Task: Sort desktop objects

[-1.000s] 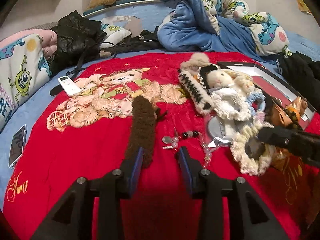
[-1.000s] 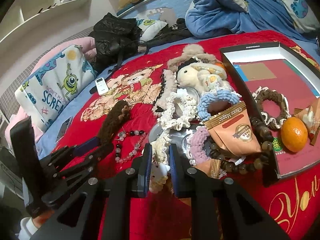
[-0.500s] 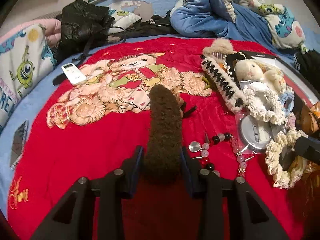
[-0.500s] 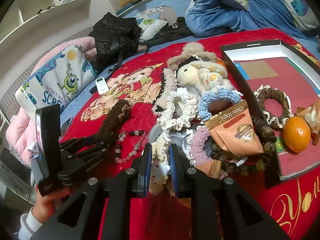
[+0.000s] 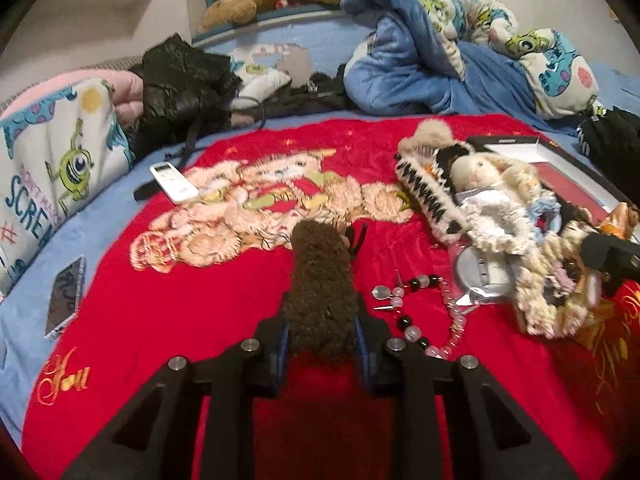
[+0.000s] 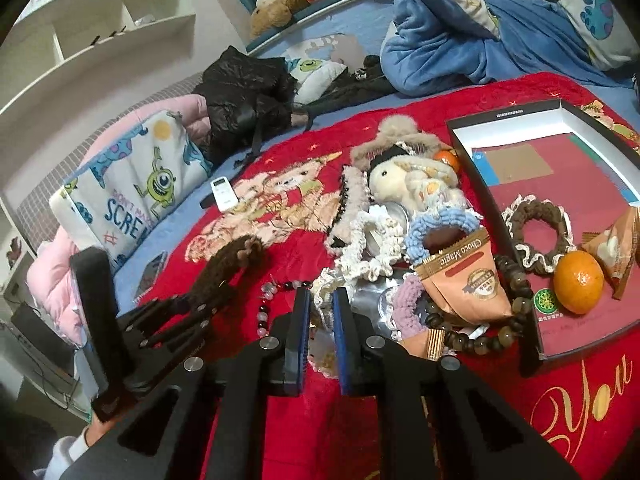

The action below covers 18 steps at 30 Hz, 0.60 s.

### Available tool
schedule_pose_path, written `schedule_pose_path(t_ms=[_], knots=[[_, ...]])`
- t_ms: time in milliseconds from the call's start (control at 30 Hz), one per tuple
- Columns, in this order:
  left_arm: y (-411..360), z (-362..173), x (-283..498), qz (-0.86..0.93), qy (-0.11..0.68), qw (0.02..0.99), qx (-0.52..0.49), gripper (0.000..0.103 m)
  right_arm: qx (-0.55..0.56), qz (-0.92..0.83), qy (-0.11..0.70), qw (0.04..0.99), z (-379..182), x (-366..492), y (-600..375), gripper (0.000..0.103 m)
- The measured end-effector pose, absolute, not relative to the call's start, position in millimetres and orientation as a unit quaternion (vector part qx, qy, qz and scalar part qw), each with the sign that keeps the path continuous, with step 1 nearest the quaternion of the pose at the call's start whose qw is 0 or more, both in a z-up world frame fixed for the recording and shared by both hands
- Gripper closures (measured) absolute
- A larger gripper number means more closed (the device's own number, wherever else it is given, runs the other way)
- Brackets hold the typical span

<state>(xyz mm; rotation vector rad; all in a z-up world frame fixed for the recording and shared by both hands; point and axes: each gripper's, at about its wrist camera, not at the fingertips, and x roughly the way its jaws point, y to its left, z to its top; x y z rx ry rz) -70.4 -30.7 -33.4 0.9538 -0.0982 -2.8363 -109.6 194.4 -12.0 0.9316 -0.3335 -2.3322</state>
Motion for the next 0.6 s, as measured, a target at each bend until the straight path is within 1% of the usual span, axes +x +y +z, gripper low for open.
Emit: schedule_pose_path(t_ms=[233, 600], knots=[[-11, -18, -39, -0.952, -0.071, 0.060, 0.291, 0.077, 0.337, -0.878, -0.142, 0.307, -1, -100, 204, 0.090], [4, 16, -12, -0.965, -0.051, 0.043, 0.252, 0.080, 0.318, -0.881, -0.179, 0.303, 12, -88, 235, 0.090]])
